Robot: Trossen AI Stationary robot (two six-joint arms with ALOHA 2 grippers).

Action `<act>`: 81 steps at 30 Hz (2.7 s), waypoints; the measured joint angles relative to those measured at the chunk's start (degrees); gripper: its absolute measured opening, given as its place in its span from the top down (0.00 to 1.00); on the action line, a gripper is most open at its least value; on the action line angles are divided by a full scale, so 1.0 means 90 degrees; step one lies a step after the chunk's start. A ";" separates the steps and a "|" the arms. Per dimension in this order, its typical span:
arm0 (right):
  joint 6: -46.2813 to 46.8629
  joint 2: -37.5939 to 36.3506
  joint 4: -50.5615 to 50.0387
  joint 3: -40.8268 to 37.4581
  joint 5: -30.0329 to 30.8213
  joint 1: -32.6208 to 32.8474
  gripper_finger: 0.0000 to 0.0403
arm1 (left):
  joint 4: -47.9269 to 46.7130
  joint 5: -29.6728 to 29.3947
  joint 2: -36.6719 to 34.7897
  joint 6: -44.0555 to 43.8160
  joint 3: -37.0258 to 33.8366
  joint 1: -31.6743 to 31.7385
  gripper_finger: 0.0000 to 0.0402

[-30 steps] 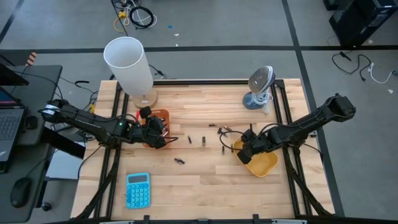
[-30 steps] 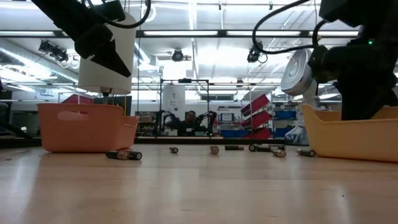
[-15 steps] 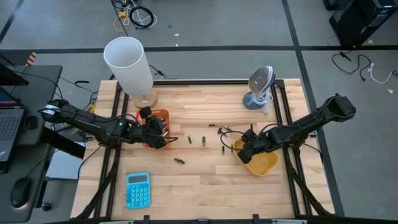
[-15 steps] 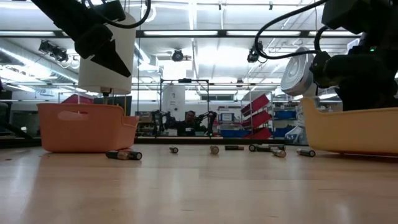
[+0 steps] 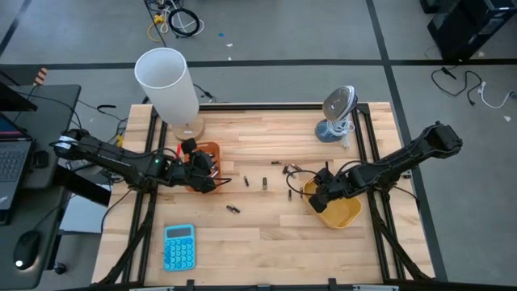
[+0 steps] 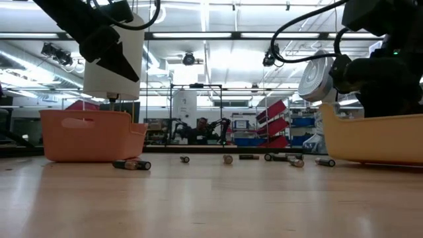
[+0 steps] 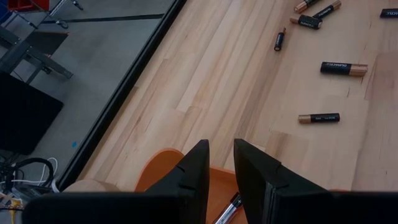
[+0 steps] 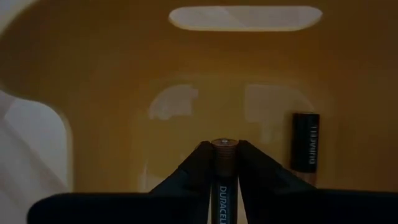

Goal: Sort batteries
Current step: Put the gold battery into the yellow bin

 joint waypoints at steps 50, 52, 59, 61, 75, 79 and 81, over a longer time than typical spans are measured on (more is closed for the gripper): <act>-0.3243 0.0000 -0.2203 0.3045 0.0886 -0.0704 0.79 | 0.1797 0.1672 0.0283 0.1036 0.0000 0.0000 0.81; -0.3336 0.0000 -0.2200 0.3045 0.0886 -0.0729 0.79 | 0.2465 0.2059 0.0499 0.1415 0.0017 0.0000 0.81; -0.3965 0.0075 -0.1547 0.3041 0.1011 -0.0729 0.79 | 0.2937 0.2909 0.1235 0.2544 0.0005 0.0000 0.81; -0.4322 0.0171 -0.1177 0.3038 0.1072 -0.0773 0.79 | 0.2822 0.3030 0.1386 0.2665 0.0003 0.0000 0.81; -0.6155 0.1478 0.0084 0.3198 0.0776 -0.1904 0.79 | 0.2034 0.2749 0.0940 0.2350 0.0000 -0.0173 0.81; -0.6757 0.1914 0.0042 0.3629 0.0651 -0.2158 0.79 | 0.1648 0.2589 0.0740 0.2044 0.0005 -0.0211 0.81; -0.7029 0.2193 -0.0129 0.3938 0.0649 -0.2271 0.79 | 0.1478 0.2577 0.0663 0.1917 0.0005 -0.0215 0.81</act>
